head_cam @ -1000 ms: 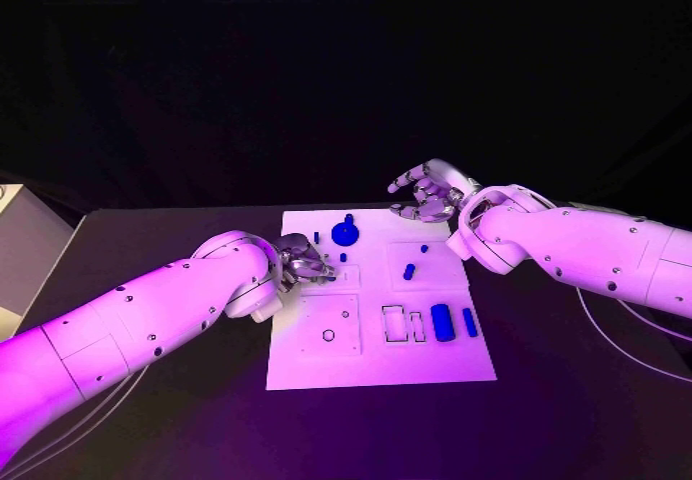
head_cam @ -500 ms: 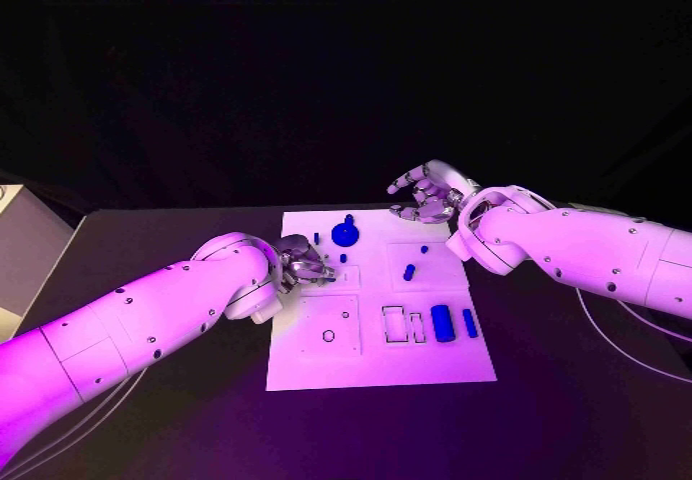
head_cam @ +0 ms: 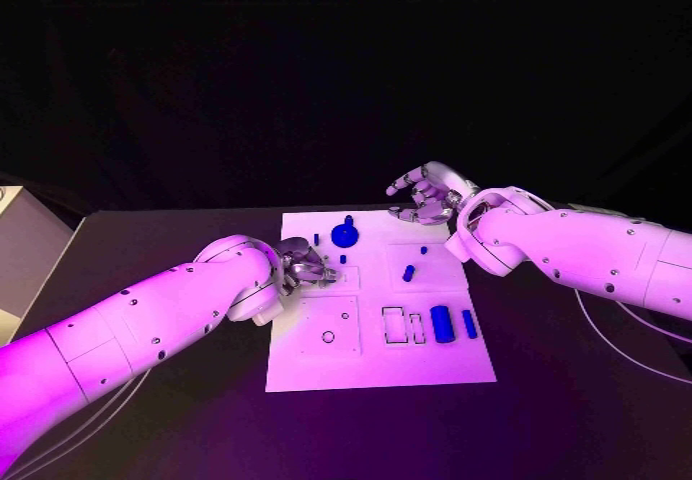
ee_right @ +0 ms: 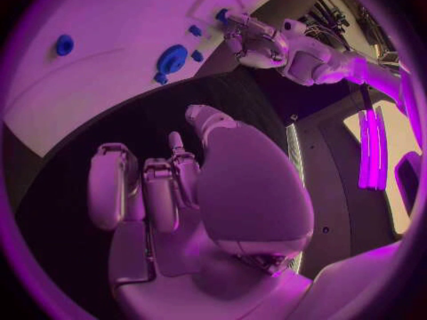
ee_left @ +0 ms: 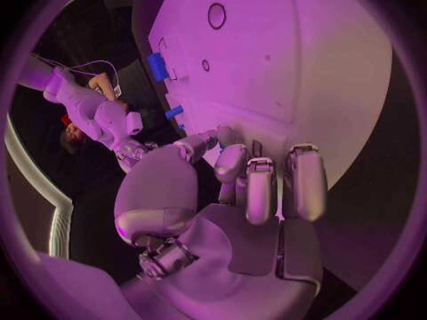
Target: Assemble the parts on the task board
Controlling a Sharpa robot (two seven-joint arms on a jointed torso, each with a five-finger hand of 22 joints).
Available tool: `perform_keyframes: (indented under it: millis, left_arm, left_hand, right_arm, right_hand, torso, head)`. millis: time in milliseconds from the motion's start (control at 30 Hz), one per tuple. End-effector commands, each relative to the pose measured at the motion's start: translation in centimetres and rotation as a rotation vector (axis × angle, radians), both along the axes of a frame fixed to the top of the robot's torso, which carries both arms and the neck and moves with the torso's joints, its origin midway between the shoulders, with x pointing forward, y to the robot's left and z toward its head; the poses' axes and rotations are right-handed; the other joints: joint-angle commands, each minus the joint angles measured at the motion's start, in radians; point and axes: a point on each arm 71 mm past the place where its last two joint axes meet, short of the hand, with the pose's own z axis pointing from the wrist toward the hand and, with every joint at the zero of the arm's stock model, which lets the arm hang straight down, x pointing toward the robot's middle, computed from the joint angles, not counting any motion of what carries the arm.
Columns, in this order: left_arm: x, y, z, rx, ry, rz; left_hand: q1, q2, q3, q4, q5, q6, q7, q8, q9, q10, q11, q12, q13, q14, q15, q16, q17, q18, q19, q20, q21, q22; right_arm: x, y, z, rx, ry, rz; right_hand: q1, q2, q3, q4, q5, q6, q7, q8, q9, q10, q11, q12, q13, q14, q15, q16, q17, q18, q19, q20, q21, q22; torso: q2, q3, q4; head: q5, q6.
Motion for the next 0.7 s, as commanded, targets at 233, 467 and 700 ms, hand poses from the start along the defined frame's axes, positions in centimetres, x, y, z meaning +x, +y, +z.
perform_keyframes:
  millis: [233, 467, 700]
  left_arm:
    - [-0.04, -0.11, -0.18, 0.006, 0.004, 0.009]
    - [-0.10, -0.13, -0.20, 0.011, 0.009, 0.005]
    - [-0.19, -0.03, -0.23, 0.016, 0.011, 0.003]
  left_hand:
    - [0.000, -0.017, -0.021, 0.009, -0.005, -0.004, 0.001, -0.008, 0.002, 0.003, 0.007, -0.006, 0.001, 0.104, -0.005, 0.004, 0.263, -0.009, -0.003, 0.000, -0.005, 0.004]
    - [0.005, -0.033, -0.050, 0.023, -0.006, -0.003, 0.000, -0.010, 0.004, 0.004, 0.006, -0.005, 0.003, 0.104, -0.006, 0.004, 0.263, -0.009, -0.003, -0.001, -0.005, 0.004]
    - [0.018, -0.056, -0.077, 0.028, -0.006, -0.003, -0.002, -0.012, 0.007, 0.004, 0.004, -0.005, 0.005, 0.104, -0.007, 0.004, 0.263, -0.010, -0.002, -0.002, -0.005, 0.006]
  right_arm:
    - [-0.06, 0.19, -0.08, -0.006, 0.004, 0.015]
    - [-0.09, 0.17, -0.14, -0.006, 0.004, 0.015]
    - [-0.11, 0.12, -0.17, -0.006, 0.004, 0.014]
  right_hand:
    - [-0.004, -0.002, 0.004, -0.001, 0.004, 0.006, -0.003, -0.006, -0.001, 0.007, 0.000, 0.003, 0.122, 0.106, 0.003, 0.004, 0.263, -0.009, 0.039, 0.008, 0.003, 0.029]
    - [-0.004, -0.002, 0.004, -0.001, 0.004, 0.006, -0.003, -0.006, -0.001, 0.007, 0.000, 0.003, 0.122, 0.106, 0.003, 0.004, 0.263, -0.009, 0.039, 0.008, 0.003, 0.029]
    - [-0.004, -0.002, 0.004, -0.001, 0.004, 0.006, -0.003, -0.006, -0.001, 0.007, 0.000, 0.003, 0.122, 0.106, 0.003, 0.004, 0.263, -0.009, 0.039, 0.008, 0.003, 0.029]
  torso:
    - [0.000, 0.0003, 0.0003]
    - [0.000, -0.0003, 0.0001]
    - [0.000, -0.0007, 0.0004]
  head:
    - [-0.001, 0.000]
    - [-0.001, 0.000]
    - [-0.002, 0.000]
